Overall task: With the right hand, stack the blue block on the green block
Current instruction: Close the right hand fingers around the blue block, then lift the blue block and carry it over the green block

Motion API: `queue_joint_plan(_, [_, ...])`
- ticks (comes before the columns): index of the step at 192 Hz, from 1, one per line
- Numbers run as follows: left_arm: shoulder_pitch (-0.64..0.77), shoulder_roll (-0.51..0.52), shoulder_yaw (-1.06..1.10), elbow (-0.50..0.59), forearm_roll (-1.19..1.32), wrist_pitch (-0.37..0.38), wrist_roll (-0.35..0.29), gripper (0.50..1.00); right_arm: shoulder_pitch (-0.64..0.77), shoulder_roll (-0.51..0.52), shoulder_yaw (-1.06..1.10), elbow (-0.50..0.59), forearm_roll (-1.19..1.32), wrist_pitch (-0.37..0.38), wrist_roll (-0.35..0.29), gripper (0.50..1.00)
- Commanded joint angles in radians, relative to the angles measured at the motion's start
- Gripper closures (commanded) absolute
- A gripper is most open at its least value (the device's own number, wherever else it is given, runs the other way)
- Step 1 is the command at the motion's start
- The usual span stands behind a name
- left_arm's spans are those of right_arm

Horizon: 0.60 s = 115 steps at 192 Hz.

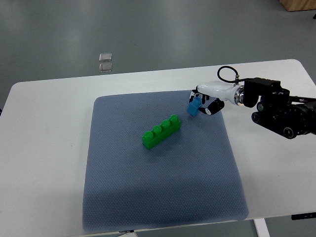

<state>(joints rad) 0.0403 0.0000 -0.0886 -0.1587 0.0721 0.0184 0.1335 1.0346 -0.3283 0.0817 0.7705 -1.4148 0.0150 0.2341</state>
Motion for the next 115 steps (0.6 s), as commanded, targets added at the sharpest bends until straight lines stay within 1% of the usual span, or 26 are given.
queue_joint_plan(1, [0.001, 0.0, 0.0, -0.001, 0.0, 0.0, 0.0, 0.5, 0.004, -0.005, 0.007, 0.024, 0.002, -0.013, 0.028, 0.961])
queue_joint_plan(15, [0.0, 0.0, 0.001, -0.001, 0.0, 0.0, 0.0, 0.5, 0.01, -0.024, 0.013, 0.064, 0.005, -0.018, 0.034, 0.967])
queue_joint_plan(45, [0.001, 0.0, 0.0, -0.001, 0.0, 0.0, 0.0, 0.5, 0.058, -0.078, 0.015, 0.196, 0.014, -0.027, 0.043, 0.967])
queue_joint_plan(79, [0.001, 0.0, 0.0, -0.001, 0.0, 0.0, 0.0, 0.5, 0.087, -0.101, 0.013, 0.326, 0.007, -0.029, 0.048, 0.969])
queue_joint_plan(97, [0.0, 0.0, 0.0, -0.001, 0.0, 0.0, 0.0, 0.5, 0.085, -0.1, 0.013, 0.346, 0.0, -0.03, 0.048, 0.969])
queue_joint_plan(115, [0.0, 0.0, 0.0, -0.001, 0.0, 0.0, 0.0, 0.5, 0.074, -0.08, -0.002, 0.357, -0.102, -0.05, 0.047, 0.969])
